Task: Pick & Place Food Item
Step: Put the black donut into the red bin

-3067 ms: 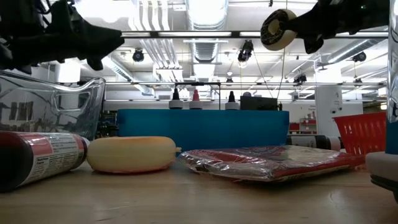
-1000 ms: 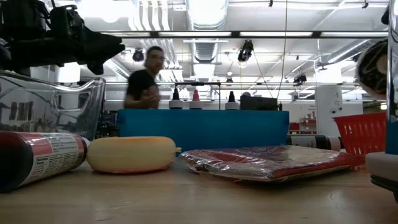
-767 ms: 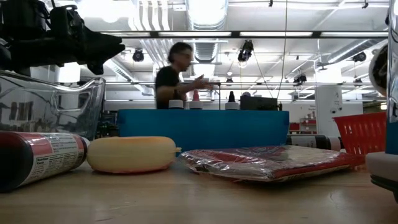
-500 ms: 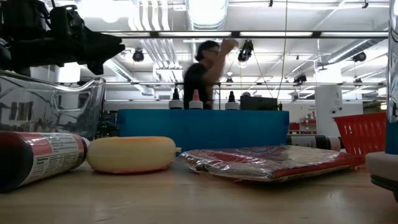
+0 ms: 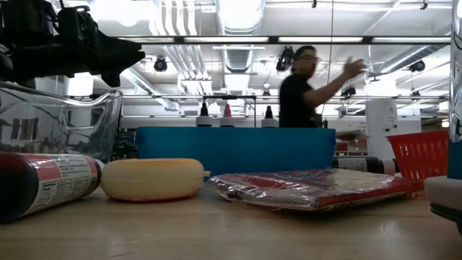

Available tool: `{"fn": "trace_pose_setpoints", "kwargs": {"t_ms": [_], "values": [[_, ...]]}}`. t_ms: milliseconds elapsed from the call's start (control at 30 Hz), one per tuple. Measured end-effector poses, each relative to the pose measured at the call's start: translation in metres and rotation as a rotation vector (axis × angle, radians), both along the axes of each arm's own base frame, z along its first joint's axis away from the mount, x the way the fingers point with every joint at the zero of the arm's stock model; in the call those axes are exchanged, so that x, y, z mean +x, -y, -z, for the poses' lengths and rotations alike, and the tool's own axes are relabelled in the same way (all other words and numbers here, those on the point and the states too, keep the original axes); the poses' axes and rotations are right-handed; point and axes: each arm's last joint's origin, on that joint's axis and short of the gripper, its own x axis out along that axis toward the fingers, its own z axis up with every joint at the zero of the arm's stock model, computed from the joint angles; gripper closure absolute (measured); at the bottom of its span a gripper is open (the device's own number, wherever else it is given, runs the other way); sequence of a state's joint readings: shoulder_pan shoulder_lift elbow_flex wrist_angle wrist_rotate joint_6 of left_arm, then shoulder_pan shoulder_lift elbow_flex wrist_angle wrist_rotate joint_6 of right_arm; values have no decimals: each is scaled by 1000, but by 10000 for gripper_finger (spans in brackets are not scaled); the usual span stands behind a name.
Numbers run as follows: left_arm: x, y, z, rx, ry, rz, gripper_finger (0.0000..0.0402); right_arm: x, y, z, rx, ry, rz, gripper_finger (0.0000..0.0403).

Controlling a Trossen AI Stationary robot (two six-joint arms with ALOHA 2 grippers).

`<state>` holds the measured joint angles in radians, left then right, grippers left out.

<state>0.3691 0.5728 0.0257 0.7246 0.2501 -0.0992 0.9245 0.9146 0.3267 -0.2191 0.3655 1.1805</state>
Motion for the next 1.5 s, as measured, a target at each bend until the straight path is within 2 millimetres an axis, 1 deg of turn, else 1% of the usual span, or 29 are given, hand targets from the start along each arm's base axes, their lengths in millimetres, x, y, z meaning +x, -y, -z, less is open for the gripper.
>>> {"fn": "trace_pose_setpoints", "kwargs": {"t_ms": [167,267,367,633,767,867,1000,1167,1400,1500], "values": [[0,0,0,-14,2,2,255,1,-1,1,-8,-5,-2,390],[0,0,0,-14,2,2,255,1,-1,1,-4,-5,-2,379],[0,0,0,-14,2,2,255,1,-1,1,-5,-4,-1,350],[0,0,0,-14,2,2,255,1,1,1,-33,0,-7,255],[0,0,0,-13,1,2,255,4,3,0,-41,4,2,223],[0,0,0,-13,1,2,255,7,2,-4,-43,18,0,207],[0,0,0,-13,2,2,255,10,1,-11,-54,29,-3,198],[0,0,0,-13,1,3,255,10,5,-16,-114,-15,23,197],[0,0,0,-11,0,18,255,4,17,-15,-236,-94,151,197],[0,0,0,-11,0,18,254,4,18,-19,-253,-100,182,197]]}}
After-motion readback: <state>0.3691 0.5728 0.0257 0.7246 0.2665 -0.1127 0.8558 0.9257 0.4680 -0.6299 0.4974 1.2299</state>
